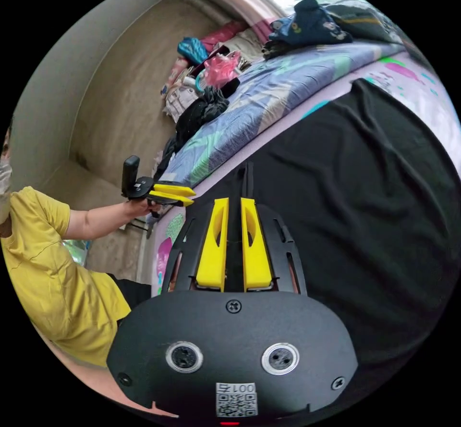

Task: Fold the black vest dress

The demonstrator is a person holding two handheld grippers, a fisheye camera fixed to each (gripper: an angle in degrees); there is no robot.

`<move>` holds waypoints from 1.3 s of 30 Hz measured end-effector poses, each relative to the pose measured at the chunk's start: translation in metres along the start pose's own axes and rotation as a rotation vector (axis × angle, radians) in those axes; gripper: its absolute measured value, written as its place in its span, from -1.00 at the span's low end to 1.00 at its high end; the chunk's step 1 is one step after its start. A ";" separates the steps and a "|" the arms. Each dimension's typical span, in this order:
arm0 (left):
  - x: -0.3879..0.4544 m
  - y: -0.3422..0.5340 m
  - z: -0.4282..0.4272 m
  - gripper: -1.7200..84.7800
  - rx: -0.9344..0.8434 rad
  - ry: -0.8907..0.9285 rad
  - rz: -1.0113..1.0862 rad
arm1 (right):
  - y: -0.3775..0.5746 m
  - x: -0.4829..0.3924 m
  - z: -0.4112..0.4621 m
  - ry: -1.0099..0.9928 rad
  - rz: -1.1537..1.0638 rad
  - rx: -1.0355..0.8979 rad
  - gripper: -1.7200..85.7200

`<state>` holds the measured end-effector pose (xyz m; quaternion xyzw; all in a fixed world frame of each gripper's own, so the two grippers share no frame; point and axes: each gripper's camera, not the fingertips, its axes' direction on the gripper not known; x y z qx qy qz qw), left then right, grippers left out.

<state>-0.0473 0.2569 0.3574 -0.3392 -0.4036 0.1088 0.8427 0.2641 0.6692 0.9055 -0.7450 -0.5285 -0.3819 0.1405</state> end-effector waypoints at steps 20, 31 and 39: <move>0.009 0.053 0.017 -0.99 0.061 -0.017 0.023 | -0.102 -0.024 0.082 0.047 -0.162 -0.271 -0.92; 0.014 0.084 0.001 -1.00 0.098 -0.005 -0.023 | -0.100 -0.038 0.084 0.007 -0.249 -0.309 -0.94; 0.014 0.086 0.002 -1.00 0.043 -0.006 -0.068 | -0.079 -0.037 0.100 0.006 -0.228 -0.340 -0.90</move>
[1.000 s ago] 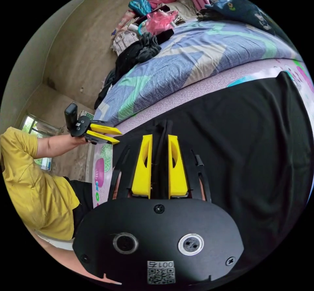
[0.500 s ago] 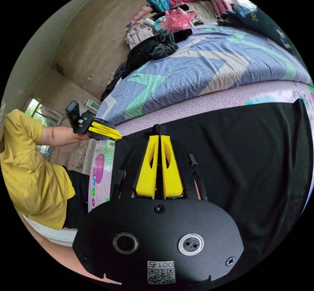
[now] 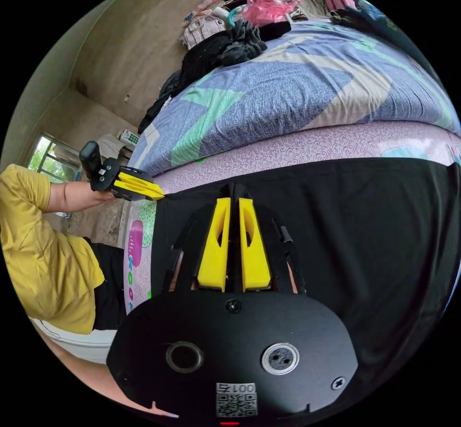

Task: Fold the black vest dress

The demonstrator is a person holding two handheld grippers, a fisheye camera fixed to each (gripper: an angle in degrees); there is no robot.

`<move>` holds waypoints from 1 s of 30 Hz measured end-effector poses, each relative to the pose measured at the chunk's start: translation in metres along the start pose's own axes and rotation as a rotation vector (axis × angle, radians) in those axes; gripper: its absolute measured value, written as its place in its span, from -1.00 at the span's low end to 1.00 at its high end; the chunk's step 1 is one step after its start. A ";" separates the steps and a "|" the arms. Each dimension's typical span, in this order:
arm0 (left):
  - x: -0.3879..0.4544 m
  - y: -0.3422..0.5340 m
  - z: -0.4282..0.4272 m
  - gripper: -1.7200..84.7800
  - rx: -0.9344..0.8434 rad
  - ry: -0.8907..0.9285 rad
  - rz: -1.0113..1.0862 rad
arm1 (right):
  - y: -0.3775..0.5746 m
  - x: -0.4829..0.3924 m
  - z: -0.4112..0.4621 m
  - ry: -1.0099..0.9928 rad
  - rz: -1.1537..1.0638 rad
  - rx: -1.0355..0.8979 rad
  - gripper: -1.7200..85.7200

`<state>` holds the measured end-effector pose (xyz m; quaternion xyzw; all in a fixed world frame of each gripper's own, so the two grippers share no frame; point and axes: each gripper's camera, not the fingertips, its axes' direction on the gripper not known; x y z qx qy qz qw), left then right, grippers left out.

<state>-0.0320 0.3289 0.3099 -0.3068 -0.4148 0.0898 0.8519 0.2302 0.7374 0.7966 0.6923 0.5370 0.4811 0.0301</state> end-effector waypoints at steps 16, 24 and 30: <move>0.061 -0.054 -0.044 -0.99 0.151 0.095 0.069 | 0.261 -0.073 -0.077 0.072 0.450 0.686 -0.94; 0.136 -0.111 -0.024 -0.99 0.073 0.205 0.229 | 0.459 -0.164 -0.054 0.299 0.869 0.766 -0.95; 0.155 -0.134 -0.018 -0.99 -0.018 0.149 0.252 | 0.589 -0.211 -0.076 0.644 1.238 0.827 -0.95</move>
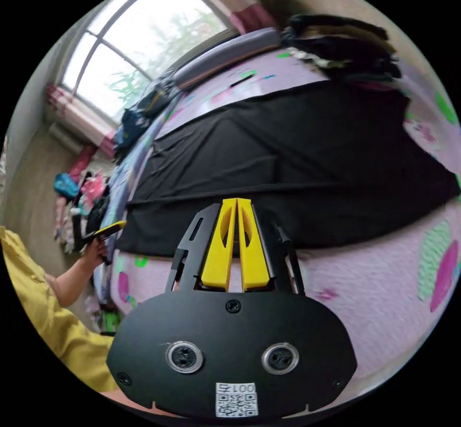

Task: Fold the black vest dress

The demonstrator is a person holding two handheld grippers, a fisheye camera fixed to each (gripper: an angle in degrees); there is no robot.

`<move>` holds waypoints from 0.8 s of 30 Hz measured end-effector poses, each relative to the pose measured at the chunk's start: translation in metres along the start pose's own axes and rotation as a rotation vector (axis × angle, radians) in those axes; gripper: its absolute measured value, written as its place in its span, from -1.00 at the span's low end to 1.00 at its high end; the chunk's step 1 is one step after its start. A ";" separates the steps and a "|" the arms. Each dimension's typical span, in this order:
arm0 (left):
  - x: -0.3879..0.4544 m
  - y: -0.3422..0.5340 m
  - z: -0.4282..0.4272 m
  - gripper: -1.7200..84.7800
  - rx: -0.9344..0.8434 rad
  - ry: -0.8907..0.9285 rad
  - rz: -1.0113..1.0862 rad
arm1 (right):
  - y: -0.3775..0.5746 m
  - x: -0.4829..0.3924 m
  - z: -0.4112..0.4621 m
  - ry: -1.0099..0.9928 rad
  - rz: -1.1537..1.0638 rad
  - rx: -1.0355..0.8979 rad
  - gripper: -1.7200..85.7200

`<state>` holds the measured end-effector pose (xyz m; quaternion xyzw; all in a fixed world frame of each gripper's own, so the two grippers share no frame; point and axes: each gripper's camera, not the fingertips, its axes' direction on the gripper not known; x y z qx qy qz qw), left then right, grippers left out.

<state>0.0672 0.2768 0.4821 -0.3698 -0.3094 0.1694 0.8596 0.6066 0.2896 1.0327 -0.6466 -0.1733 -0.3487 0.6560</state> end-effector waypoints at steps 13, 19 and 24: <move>0.084 -0.064 -0.002 -0.99 -0.099 0.099 0.220 | 0.009 0.145 -0.054 0.169 0.155 -0.028 -0.96; 0.190 -0.109 0.020 -0.99 -0.106 0.197 0.459 | -0.001 0.176 -0.047 0.070 0.154 -0.015 -0.96; 0.223 -0.124 0.034 -0.99 -0.144 0.088 0.450 | -0.001 0.210 -0.038 0.062 0.186 -0.059 -0.96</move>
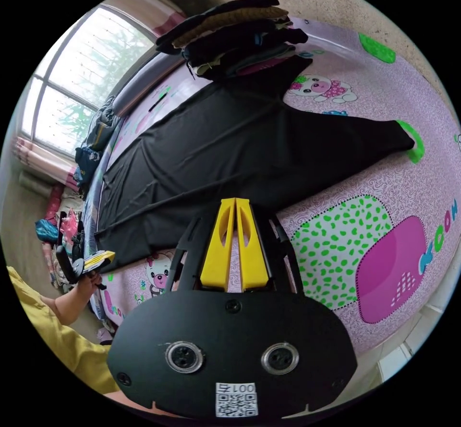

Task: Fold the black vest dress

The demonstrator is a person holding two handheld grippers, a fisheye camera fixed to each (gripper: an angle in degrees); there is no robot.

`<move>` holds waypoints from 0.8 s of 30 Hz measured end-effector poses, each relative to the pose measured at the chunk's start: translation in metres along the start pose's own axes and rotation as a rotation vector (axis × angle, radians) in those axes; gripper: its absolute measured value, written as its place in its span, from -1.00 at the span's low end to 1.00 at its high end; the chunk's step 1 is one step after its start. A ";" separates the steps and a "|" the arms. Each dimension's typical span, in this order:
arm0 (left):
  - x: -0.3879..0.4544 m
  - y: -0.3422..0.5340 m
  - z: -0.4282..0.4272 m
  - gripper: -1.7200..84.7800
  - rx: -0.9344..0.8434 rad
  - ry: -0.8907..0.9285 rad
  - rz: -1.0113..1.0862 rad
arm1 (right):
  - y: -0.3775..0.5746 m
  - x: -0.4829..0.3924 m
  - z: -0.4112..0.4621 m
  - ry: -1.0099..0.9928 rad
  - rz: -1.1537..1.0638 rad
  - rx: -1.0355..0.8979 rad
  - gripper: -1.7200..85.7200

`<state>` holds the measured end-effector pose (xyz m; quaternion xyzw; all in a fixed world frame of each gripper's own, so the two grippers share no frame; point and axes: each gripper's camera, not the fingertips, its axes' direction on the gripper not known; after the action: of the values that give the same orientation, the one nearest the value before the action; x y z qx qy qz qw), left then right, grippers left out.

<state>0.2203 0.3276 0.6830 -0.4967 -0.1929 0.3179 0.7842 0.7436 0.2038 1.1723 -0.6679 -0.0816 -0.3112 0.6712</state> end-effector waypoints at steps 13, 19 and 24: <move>-0.006 -0.034 -0.036 -0.99 -0.067 0.046 -0.166 | -0.027 0.036 -0.013 -0.036 -0.063 0.060 -0.96; -0.032 -0.044 -0.093 -0.99 0.081 0.024 -0.240 | -0.053 0.022 -0.036 -0.282 -0.167 0.235 -0.96; -0.081 -0.070 -0.147 -0.99 0.113 -0.142 -0.224 | -0.114 -0.030 -0.015 -0.482 -0.442 0.146 -0.95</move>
<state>0.2742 0.1541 0.6842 -0.4034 -0.2840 0.2731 0.8258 0.6552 0.2082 1.2517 -0.6385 -0.4030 -0.2754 0.5951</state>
